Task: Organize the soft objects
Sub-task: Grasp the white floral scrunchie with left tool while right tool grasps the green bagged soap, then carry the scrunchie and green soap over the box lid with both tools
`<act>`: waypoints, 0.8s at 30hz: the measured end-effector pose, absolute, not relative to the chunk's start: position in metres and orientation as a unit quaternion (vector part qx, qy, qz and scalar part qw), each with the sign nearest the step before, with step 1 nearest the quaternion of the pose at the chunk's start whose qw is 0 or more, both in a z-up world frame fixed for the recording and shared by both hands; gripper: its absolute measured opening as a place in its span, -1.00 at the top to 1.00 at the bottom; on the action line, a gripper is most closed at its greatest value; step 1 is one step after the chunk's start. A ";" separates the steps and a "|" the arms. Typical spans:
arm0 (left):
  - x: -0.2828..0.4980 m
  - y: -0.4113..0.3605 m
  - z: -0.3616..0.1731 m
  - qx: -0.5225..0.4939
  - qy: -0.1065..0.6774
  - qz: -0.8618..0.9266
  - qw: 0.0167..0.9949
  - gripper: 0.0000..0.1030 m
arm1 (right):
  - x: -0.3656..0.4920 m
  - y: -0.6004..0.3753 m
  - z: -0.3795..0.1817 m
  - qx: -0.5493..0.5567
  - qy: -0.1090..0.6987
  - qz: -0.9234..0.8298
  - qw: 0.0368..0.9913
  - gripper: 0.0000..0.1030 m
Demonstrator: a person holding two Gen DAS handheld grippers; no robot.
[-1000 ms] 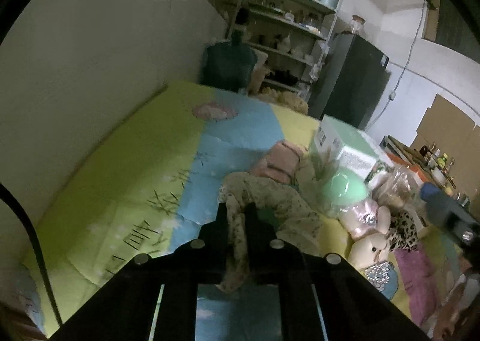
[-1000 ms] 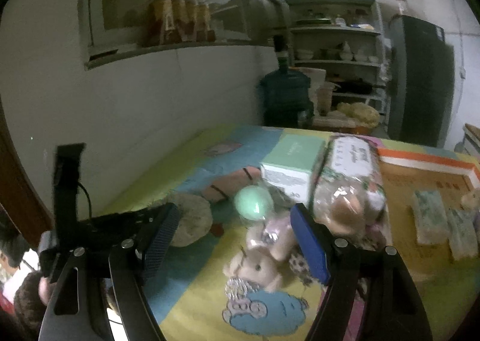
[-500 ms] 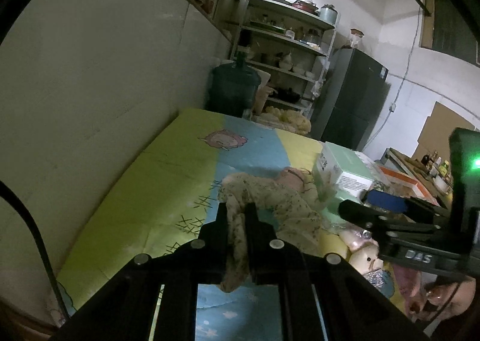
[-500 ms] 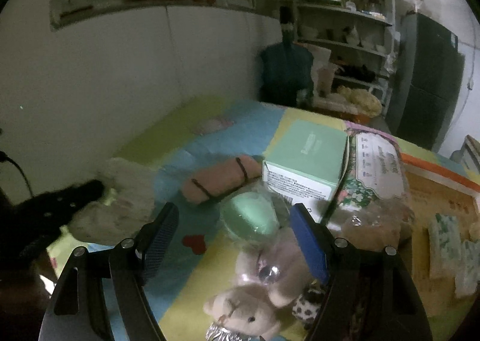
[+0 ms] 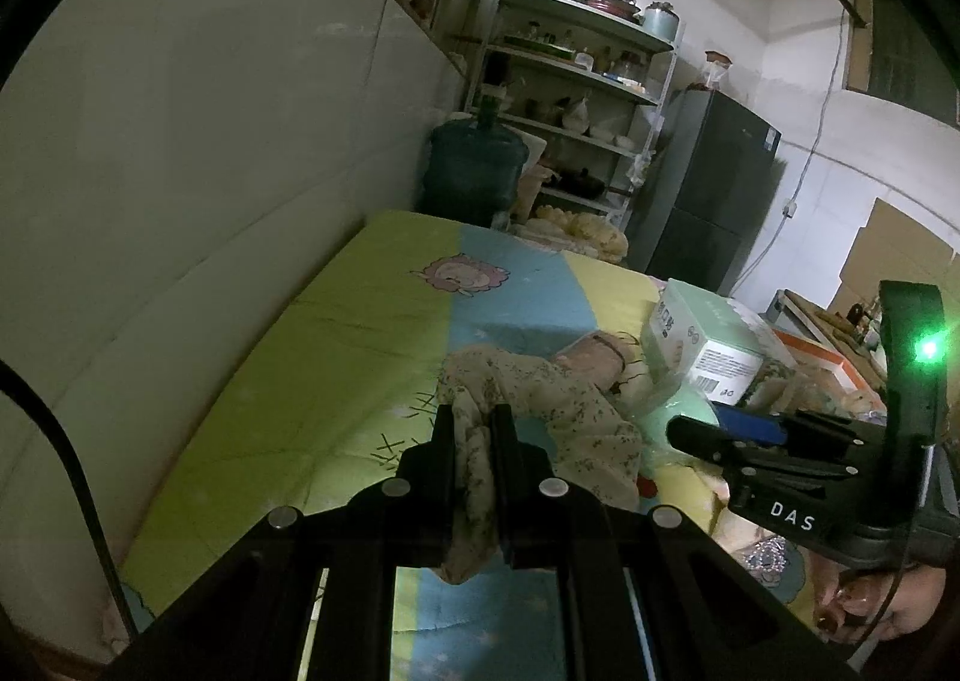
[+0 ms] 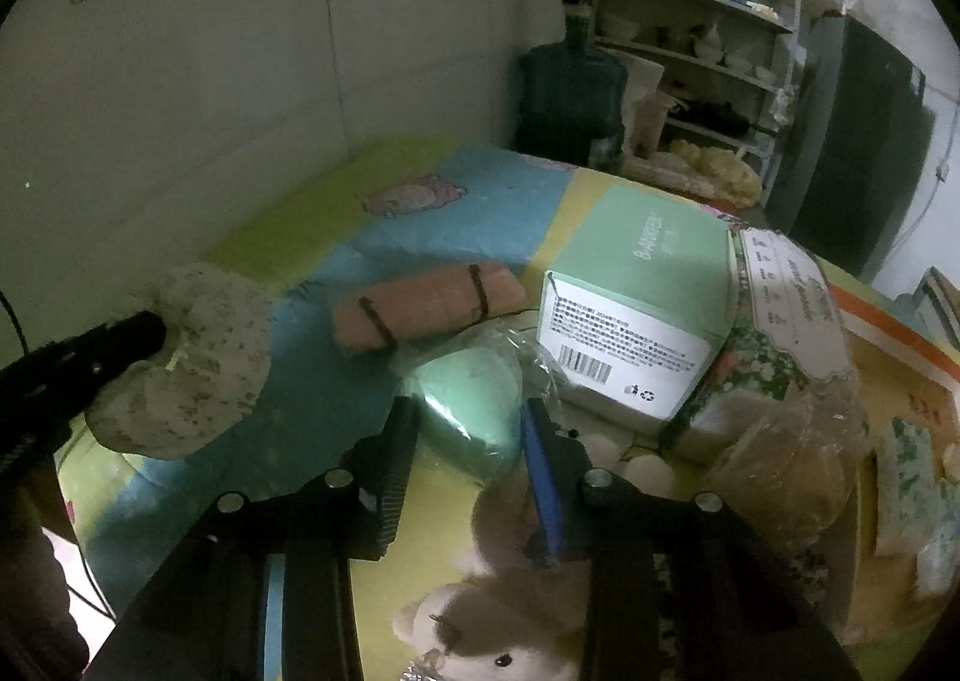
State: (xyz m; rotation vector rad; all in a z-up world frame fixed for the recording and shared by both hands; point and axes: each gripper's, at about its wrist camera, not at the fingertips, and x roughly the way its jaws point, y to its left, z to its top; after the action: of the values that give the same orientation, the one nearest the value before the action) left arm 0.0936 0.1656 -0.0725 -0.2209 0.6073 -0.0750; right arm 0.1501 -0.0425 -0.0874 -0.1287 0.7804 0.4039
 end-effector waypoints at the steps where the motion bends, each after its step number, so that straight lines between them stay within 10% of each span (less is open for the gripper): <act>1: 0.094 0.165 -0.072 -0.108 0.298 -0.037 0.948 0.78 | 0.150 -0.044 -0.087 -0.059 0.376 0.196 0.904 0.30; 24: 0.090 0.130 -0.054 -0.083 0.284 -0.069 0.953 0.78 | 0.099 -0.085 -0.033 -0.014 0.308 0.204 0.929 0.30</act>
State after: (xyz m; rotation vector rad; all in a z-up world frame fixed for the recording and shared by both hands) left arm 0.0900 0.1296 -0.0537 -0.1678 0.5773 -0.1392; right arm 0.0992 -0.0846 -0.0330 -0.0283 0.6318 0.4181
